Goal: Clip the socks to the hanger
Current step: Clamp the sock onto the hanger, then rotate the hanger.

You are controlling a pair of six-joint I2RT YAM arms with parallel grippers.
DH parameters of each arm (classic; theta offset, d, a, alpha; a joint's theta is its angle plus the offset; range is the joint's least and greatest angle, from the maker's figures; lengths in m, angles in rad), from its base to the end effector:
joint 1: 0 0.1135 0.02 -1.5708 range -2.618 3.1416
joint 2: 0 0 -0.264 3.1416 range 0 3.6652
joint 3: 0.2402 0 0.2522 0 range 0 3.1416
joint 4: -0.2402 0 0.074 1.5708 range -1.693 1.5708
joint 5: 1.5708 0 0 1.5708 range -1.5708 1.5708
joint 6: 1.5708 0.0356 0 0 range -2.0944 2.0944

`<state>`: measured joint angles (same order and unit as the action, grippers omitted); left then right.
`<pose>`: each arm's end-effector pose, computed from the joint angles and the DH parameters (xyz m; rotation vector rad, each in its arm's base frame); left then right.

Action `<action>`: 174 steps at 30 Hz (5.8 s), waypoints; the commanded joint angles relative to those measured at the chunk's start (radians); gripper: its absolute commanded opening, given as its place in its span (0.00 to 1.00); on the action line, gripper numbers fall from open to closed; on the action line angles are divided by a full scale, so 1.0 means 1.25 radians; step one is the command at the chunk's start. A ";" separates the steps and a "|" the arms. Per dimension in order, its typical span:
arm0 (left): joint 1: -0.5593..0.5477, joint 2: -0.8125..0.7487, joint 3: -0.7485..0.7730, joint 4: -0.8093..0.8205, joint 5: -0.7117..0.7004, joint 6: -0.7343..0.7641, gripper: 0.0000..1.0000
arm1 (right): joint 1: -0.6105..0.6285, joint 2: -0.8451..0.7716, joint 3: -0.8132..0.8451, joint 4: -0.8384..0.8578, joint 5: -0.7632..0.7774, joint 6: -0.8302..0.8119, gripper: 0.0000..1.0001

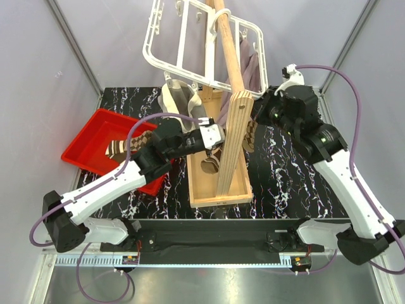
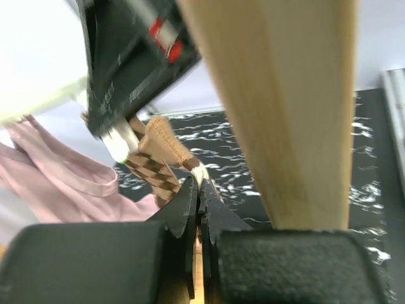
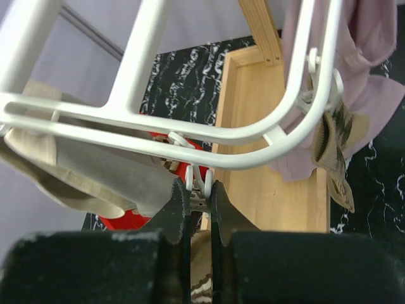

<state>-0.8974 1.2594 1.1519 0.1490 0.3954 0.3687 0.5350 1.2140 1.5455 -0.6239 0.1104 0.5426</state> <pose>0.1738 -0.2398 0.4026 1.1731 1.0538 -0.7189 0.2124 0.1213 0.4658 0.0857 1.9095 0.6378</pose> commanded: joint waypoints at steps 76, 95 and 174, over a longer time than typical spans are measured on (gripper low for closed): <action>0.015 0.040 0.084 -0.042 -0.104 0.062 0.00 | -0.001 0.127 0.220 -0.204 0.044 -0.010 0.00; -0.020 0.050 0.075 0.023 -0.146 0.061 0.00 | 0.000 0.104 0.166 -0.150 -0.039 0.029 0.42; 0.653 0.158 0.214 0.442 0.205 -0.471 0.71 | -0.213 0.072 0.191 -0.205 -0.161 -0.241 1.00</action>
<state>-0.0769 1.4620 1.3647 0.7254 0.7017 -0.2916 0.2726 1.3502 1.7885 -0.9100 -0.0731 0.2646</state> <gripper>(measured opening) 0.726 0.993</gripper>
